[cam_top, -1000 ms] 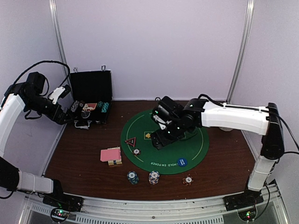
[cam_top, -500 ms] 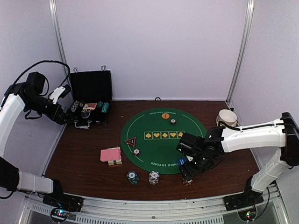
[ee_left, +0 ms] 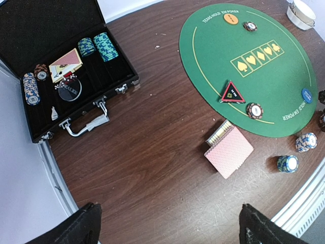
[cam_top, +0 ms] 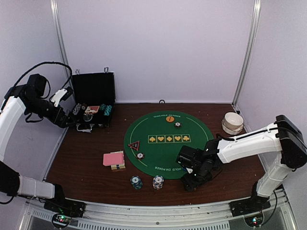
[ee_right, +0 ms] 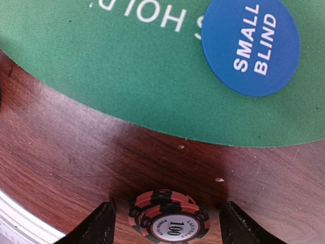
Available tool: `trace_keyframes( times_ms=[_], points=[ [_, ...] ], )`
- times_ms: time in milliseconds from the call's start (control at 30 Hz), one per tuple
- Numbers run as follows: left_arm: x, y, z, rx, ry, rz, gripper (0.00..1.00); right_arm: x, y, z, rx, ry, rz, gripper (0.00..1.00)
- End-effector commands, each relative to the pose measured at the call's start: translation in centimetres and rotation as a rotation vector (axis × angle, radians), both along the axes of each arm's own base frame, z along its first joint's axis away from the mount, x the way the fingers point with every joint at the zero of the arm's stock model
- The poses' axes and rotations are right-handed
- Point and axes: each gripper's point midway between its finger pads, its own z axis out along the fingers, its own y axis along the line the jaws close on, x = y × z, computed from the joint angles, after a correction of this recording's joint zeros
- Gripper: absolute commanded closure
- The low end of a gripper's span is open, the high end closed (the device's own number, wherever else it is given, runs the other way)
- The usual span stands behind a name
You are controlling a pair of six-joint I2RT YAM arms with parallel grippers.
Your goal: Distribute texas hold em gaming equipment
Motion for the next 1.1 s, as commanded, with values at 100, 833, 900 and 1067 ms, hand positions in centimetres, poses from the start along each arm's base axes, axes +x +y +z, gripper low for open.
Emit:
trace_keyframes(
  times_ms=[100, 833, 900, 1067],
  points=[
    [0.5, -0.1, 1.1, -0.011, -0.028, -0.01, 0.02, -0.3, 0.0, -0.8, 0.001, 0.005, -0.002, 0.34],
    [0.3, -0.2, 0.9, -0.019, -0.019, -0.015, 0.03, 0.1, 0.0, 2.1, -0.009, -0.02, 0.026, 0.68],
    [0.3, -0.3, 0.9, -0.019, -0.019, -0.015, 0.03, 0.1, 0.1, 2.7, -0.007, -0.018, 0.034, 0.69],
    [0.3, -0.3, 0.9, -0.022, -0.019, -0.017, 0.02, 0.3, 0.1, 4.4, -0.007, -0.028, 0.052, 0.69]
  ],
)
